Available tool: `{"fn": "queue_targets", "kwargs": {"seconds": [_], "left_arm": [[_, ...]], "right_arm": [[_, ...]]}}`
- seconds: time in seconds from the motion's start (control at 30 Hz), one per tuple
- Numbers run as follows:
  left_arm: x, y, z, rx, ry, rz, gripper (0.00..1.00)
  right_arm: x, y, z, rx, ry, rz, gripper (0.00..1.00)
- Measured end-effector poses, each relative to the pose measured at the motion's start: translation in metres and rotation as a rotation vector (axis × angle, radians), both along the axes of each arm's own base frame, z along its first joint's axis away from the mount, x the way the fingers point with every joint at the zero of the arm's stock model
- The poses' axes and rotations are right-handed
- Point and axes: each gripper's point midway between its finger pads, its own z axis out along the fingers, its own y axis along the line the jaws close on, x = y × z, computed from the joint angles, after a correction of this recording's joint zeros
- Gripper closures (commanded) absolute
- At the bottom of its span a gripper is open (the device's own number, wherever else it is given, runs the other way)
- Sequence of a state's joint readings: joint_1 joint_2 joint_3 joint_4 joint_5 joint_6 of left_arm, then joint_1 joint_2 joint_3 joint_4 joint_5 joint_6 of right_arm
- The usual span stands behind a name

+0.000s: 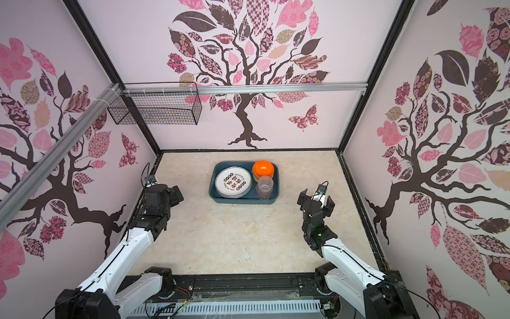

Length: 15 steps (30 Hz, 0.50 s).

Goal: Place the mixed dishes into the plastic bin

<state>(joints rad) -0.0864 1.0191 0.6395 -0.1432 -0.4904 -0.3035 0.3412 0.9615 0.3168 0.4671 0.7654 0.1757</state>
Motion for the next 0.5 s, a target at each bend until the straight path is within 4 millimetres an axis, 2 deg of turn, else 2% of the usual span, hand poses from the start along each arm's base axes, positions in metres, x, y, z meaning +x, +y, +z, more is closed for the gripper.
{"fn": "queue_targets", "kwargs": {"seconds": [0.1, 0.17, 0.27, 0.33, 0.4, 0.5], "left_arm": [[0.011, 0.015, -0.008, 0.042, -0.019, 0.04, 0.02], [0.018, 0.017, -0.022, 0.063, -0.009, 0.048, 0.02], [0.026, 0.018, -0.049, 0.086, 0.006, 0.046, 0.02], [0.027, 0.019, -0.066, 0.097, 0.017, 0.042, 0.04], [0.03, 0.019, -0.077, 0.107, 0.018, 0.037, 0.04], [0.033, 0.018, -0.084, 0.12, -0.017, 0.032, 0.04]], "right_arm": [[0.004, -0.015, 0.005, 0.011, -0.048, -0.068, 0.01], [0.007, -0.021, 0.003, 0.014, -0.062, -0.096, 0.01], [0.011, -0.022, -0.014, 0.006, -0.049, -0.103, 0.0], [0.013, -0.02, -0.032, -0.008, -0.013, -0.094, 0.01], [0.016, -0.018, -0.046, -0.022, 0.017, -0.084, 0.01], [0.02, -0.017, -0.053, -0.044, 0.016, -0.067, 0.01]]}}
